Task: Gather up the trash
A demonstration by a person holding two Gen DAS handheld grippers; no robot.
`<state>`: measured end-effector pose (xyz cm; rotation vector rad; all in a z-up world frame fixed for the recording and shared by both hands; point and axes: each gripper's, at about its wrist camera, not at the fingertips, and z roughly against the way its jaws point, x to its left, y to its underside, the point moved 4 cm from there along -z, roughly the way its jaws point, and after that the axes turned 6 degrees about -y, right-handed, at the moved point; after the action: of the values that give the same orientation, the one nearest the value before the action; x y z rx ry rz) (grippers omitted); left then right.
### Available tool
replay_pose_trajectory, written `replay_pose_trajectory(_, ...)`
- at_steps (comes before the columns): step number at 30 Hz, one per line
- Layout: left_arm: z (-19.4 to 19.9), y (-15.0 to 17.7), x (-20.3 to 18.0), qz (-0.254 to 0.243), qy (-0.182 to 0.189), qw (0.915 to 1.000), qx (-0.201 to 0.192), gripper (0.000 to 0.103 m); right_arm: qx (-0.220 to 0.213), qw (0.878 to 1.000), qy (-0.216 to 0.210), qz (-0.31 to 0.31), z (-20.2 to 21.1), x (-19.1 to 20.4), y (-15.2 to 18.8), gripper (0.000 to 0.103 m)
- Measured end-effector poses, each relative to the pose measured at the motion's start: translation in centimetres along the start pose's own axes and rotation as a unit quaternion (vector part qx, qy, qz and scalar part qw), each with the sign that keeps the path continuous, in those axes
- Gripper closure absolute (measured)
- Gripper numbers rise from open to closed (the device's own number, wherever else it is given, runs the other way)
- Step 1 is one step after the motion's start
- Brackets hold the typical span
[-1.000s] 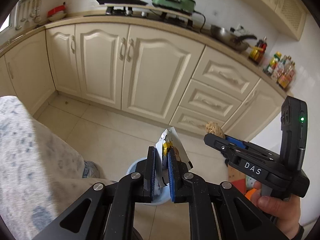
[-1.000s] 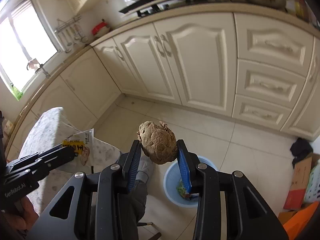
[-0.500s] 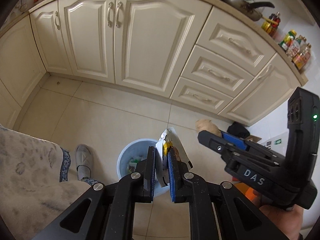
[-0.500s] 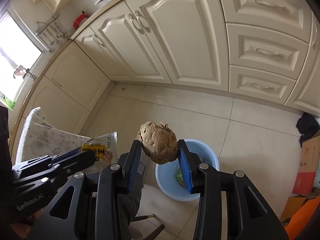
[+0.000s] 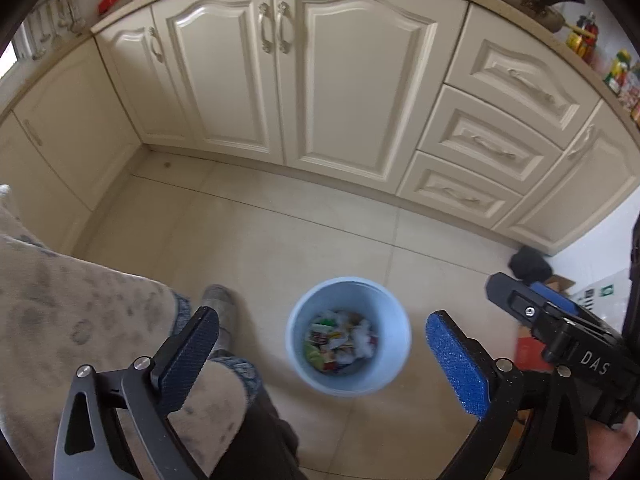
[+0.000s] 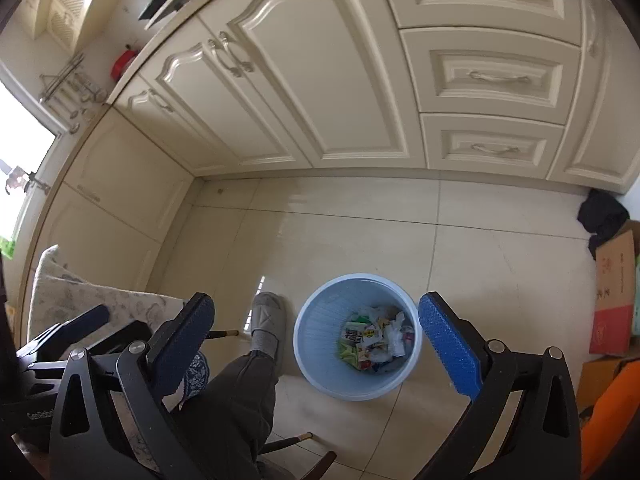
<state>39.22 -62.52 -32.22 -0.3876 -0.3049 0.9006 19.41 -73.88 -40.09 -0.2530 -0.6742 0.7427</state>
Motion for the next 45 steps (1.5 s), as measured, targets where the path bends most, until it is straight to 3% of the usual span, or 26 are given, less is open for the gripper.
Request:
replay_pose_trajectory(8,4.9,1.3,-0.7,0.008,0.006,0.9987,-0.051,0.001,-0.014,1.0,0.002,-0.002,2.4,1.6,0.2,0.0)
replay_pose_trajectory(14,12.0,3.9,2.5,0.025,0.012,0.9921,-0.122,0.001,-0.044,0.999,-0.012,0.019,5.8,5.7,0.0,0.0)
replay_pose_trajectory(18,17.3,6.8,6.5,0.045,0.001,0.9834,-0.175,0.001,-0.066,0.996,-0.026,0.05,8.4,10.4,0.3,0.0)
replay_pose_trajectory(24,26.0,14.6,13.9,0.09,-0.025,0.9655,-0.243,0.001,-0.087,0.988,-0.063,0.115,11.7,19.2,2.4,0.0)
replay_pose_trajectory(29,31.7,21.6,17.9,0.123,-0.067,0.9498,-0.28,0.001,-0.089,0.978,-0.098,0.16,13.3,26.1,5.2,0.0)
replay_pose_trajectory(40,40.9,36.0,22.9,0.194,-0.139,0.9219,-0.305,0.001,-0.098,0.95,-0.143,0.259,16.4,38.9,12.6,0.0)
replay_pose_trajectory(45,44.3,40.1,24.0,0.217,-0.17,0.9108,-0.307,0.001,-0.102,0.935,-0.15,0.305,17.5,43.2,16.0,0.0)
